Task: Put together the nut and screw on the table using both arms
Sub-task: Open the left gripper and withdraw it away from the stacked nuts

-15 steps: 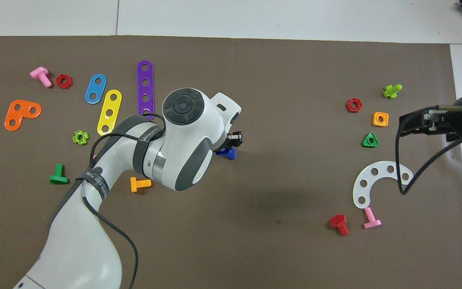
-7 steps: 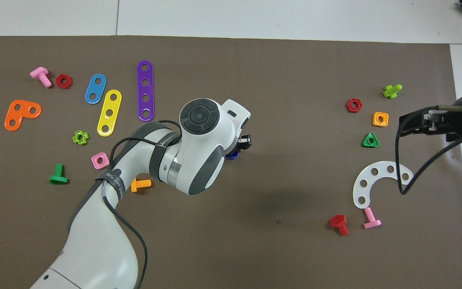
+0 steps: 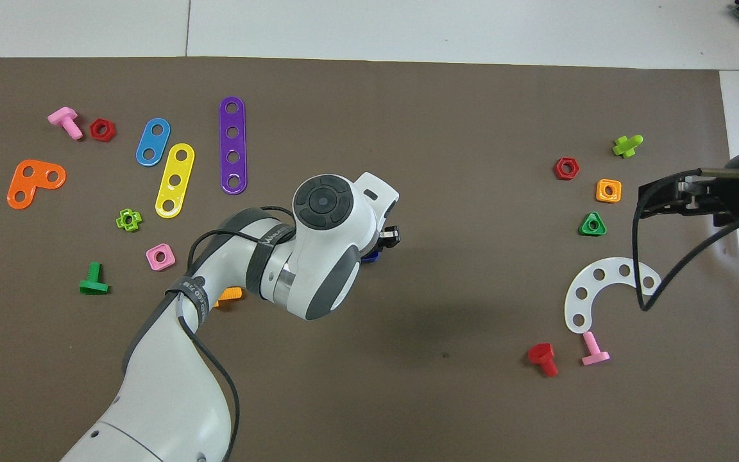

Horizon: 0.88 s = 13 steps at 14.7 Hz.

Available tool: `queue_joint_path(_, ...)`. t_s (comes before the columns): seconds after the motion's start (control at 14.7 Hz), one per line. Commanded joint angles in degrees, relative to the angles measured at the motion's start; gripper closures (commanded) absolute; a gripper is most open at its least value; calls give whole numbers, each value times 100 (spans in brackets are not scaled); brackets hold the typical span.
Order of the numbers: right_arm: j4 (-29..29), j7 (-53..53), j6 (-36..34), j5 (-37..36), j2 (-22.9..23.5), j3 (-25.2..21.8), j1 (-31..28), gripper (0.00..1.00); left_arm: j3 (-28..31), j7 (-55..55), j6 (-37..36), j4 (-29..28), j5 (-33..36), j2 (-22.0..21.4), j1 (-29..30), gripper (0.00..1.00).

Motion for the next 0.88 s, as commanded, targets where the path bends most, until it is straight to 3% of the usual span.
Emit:
queue_joint_path(0.0,-93,-160,-31,113,-94,21,-70,0,92,-53,244,-80,103,-39,-103,4)
queue_joint_path(0.07,-111,-160,-92,113,-102,21,-61,0,92,-18,253,-37,103,-39,-85,0)
queue_joint_path(0.34,-102,-160,-312,113,-129,21,-43,0,101,18,-44,472,129,92,151,0)
queue_joint_path(0.68,-102,-160,-312,113,-129,21,-61,0,145,561,-1599,1290,200,-12,852,0)
queue_joint_path(0.82,-102,-160,-312,113,-129,21,-52,0,144,1375,-2108,1291,165,-406,1389,0)
